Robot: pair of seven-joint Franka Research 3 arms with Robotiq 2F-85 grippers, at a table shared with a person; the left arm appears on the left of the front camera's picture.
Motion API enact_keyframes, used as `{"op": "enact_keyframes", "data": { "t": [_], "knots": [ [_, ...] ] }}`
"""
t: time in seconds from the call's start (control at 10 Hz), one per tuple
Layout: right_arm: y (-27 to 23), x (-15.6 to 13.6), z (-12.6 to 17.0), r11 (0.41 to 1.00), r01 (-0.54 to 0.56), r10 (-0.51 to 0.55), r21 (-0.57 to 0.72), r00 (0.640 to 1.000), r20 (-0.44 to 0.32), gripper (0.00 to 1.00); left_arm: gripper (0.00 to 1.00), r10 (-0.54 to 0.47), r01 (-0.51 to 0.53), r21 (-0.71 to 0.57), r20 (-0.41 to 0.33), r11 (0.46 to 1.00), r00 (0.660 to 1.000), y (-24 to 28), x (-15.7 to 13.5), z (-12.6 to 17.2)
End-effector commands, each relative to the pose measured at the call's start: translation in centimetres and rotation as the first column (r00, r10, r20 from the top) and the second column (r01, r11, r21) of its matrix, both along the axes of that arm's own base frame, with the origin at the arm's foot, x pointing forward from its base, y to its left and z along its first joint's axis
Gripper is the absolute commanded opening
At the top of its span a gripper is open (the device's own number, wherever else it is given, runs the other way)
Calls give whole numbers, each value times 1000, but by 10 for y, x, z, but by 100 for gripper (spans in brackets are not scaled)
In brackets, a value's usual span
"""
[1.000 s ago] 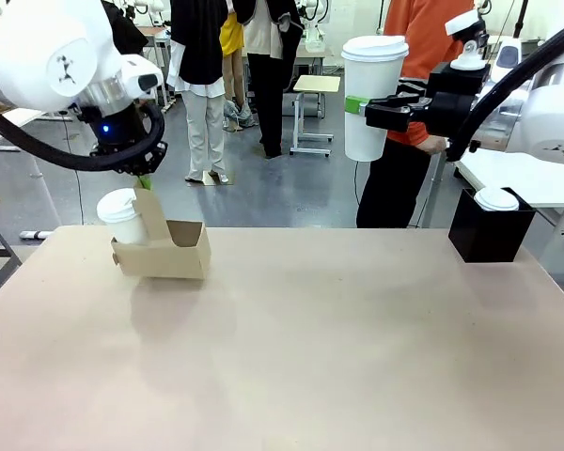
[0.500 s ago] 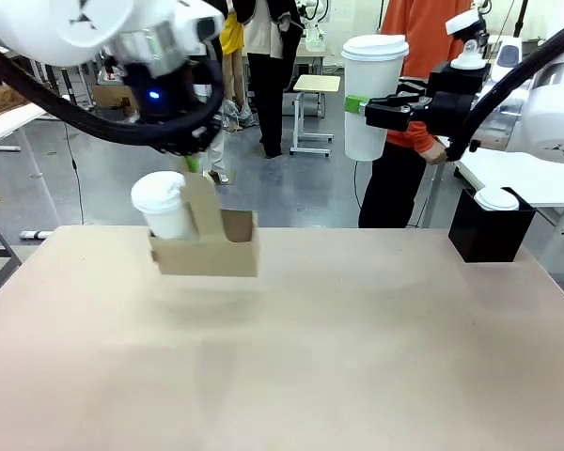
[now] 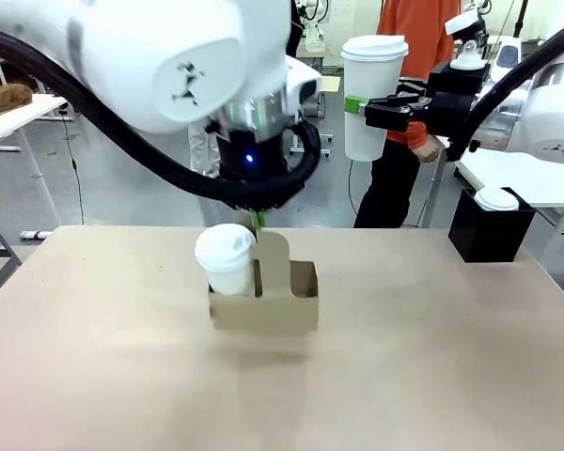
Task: Pour a drink into a cup and package it in a carrier.
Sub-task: Position the Cup Carrier in the center of the table.
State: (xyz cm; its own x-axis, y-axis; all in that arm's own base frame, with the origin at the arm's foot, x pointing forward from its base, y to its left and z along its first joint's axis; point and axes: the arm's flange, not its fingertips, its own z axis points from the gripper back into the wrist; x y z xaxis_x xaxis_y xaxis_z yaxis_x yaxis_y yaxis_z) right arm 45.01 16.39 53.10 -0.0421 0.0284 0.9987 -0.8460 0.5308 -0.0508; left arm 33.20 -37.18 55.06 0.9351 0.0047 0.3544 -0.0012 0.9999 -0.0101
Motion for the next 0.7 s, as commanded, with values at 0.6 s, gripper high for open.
{"op": "enact_keyframes", "data": {
  "t": [0.6],
  "knots": [
    [3,1,2,1000,0,0,17,1000,8,77,2,-7,11,72,-56,997,998,-47,6,-64]
  ]
}}
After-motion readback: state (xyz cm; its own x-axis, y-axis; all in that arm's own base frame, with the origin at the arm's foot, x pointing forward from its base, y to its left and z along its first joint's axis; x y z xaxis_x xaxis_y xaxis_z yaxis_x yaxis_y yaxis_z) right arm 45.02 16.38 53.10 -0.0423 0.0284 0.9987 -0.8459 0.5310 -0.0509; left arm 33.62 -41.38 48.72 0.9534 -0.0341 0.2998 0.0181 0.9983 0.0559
